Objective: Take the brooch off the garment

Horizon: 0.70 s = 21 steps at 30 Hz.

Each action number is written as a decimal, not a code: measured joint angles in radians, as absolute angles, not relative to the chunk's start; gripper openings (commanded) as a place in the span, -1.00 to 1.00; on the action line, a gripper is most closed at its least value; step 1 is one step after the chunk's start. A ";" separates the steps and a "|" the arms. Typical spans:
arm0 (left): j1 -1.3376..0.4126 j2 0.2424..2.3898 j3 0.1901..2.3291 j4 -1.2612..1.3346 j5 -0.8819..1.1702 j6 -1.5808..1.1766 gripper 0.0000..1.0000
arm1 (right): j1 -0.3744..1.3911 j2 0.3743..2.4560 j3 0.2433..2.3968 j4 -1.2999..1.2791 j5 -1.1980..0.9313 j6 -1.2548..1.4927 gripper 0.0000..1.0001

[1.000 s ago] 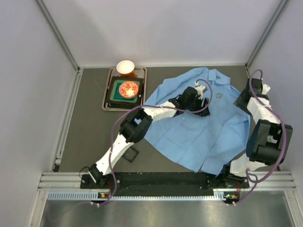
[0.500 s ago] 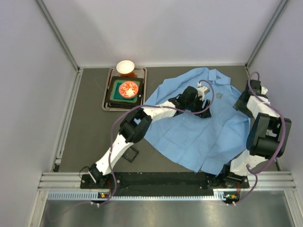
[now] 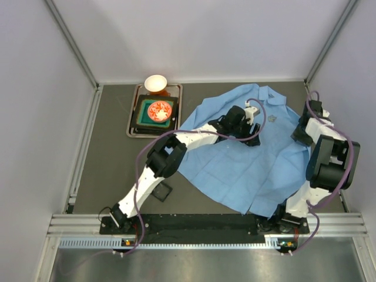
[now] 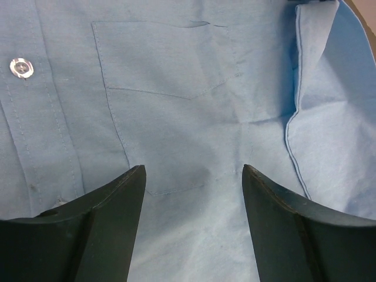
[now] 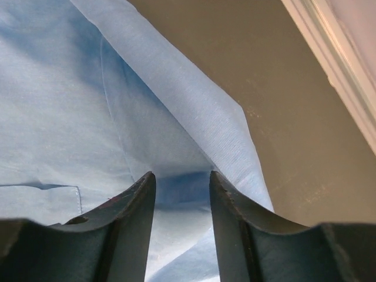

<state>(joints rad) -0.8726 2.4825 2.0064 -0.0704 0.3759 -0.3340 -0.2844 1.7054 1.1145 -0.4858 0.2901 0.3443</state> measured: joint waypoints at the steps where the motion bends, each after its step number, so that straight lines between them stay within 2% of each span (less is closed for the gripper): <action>1: -0.873 2.479 2.006 -0.074 0.374 -0.332 0.43 | -0.284 1.705 1.111 -0.485 0.287 0.345 -0.26; 3: -0.873 2.473 2.006 -0.079 0.372 -0.323 0.43 | -0.284 1.705 1.099 -0.483 0.285 0.353 -0.26; 5: -0.873 2.469 2.006 -0.083 0.369 -0.317 0.43 | -0.284 1.705 1.084 -0.480 0.282 0.363 -0.10; 8: -0.873 2.468 2.006 -0.085 0.369 -0.313 0.43 | -0.285 1.686 1.051 -0.481 0.267 0.371 0.01; 12: -0.873 2.468 2.006 -0.083 0.373 -0.320 0.38 | -0.284 1.608 1.043 -0.495 0.245 0.369 0.02; 14: -0.873 2.468 2.008 -0.084 0.378 -0.327 0.38 | -0.284 1.578 1.055 -0.488 0.222 0.368 -0.05; 17: -0.874 2.468 2.014 -0.089 0.377 -0.334 0.37 | -0.284 1.607 1.115 -0.476 0.160 0.368 -0.07; 20: -0.879 2.468 2.041 -0.133 0.354 -0.330 0.27 | -0.280 1.690 1.192 -0.459 0.109 0.369 -0.08; 21: -0.884 2.463 2.044 -0.144 0.336 -0.326 0.17 | -0.279 1.710 1.207 -0.453 0.098 0.369 -0.09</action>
